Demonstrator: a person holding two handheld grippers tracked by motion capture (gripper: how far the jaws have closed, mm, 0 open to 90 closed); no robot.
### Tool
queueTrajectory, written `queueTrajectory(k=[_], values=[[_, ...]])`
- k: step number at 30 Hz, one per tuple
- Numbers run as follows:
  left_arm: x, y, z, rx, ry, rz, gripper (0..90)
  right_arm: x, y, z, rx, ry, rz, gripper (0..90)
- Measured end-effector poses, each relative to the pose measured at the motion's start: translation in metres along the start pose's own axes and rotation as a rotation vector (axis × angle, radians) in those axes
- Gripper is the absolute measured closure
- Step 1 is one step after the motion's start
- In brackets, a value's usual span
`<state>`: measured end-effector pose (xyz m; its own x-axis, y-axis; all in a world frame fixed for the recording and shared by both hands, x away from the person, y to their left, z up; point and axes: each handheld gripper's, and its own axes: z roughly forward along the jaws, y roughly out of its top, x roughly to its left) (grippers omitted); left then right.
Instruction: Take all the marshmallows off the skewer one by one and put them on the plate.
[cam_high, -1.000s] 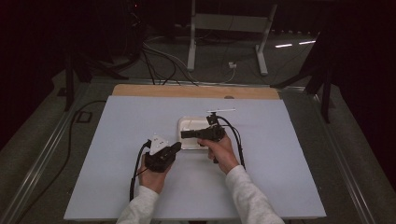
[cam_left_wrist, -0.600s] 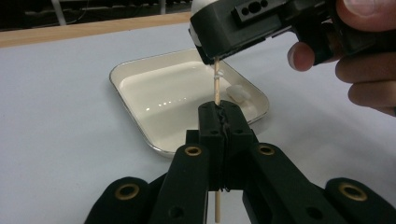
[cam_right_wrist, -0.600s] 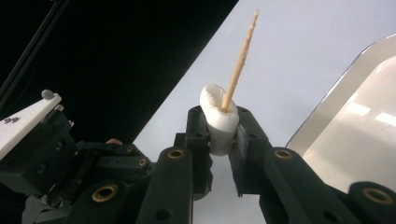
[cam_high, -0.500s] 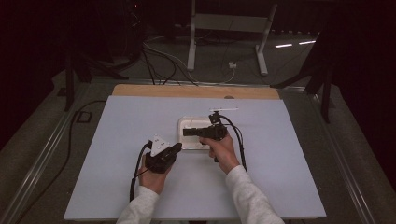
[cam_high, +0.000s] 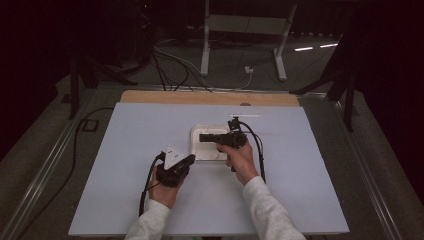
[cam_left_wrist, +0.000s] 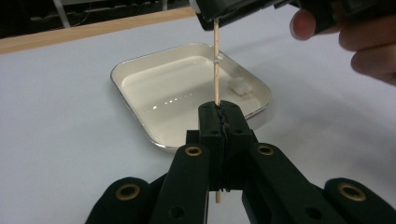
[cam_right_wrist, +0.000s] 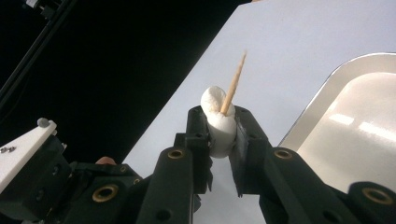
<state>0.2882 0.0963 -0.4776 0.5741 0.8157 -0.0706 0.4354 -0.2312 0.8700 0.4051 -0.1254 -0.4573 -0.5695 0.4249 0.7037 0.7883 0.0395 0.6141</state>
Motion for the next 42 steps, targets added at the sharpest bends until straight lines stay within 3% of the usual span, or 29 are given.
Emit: queueTrajectory(k=[10,23,25,26,27,28,29,30,32,42], values=[[-0.001,-0.002,-0.002,-0.002,-0.009,0.025,90.0,-0.002,0.004,-0.007,-0.027,-0.010,0.001,78.8],[0.000,-0.005,-0.006,0.007,-0.001,0.051,90.0,-0.008,0.009,-0.013,-0.061,-0.007,0.040,78.8],[0.001,-0.009,-0.005,0.044,0.021,0.062,90.0,-0.009,0.011,-0.018,-0.107,-0.013,0.054,79.9],[0.004,-0.013,-0.005,0.057,0.027,0.053,90.0,-0.015,0.018,-0.036,-0.195,0.007,0.098,80.5],[0.007,-0.015,-0.005,0.059,0.028,0.025,90.0,-0.015,0.018,-0.036,-0.195,0.007,0.098,80.5],[0.010,-0.015,-0.005,0.055,0.025,0.006,90.0,-0.013,0.026,-0.049,-0.167,-0.057,0.049,80.4],[0.011,-0.014,-0.006,0.046,0.024,-0.002,90.0,-0.010,0.028,-0.052,-0.137,-0.090,0.013,80.3],[0.011,-0.012,-0.006,0.038,0.026,-0.004,90.0,-0.010,0.028,-0.052,-0.137,-0.090,0.013,80.3],[0.009,-0.011,-0.005,0.035,0.026,-0.004,90.0,-0.005,0.029,-0.053,-0.106,-0.128,-0.038,79.9],[0.009,-0.009,-0.007,0.015,0.028,-0.032,90.0,-0.011,0.022,-0.039,-0.072,-0.165,-0.043,78.4]])
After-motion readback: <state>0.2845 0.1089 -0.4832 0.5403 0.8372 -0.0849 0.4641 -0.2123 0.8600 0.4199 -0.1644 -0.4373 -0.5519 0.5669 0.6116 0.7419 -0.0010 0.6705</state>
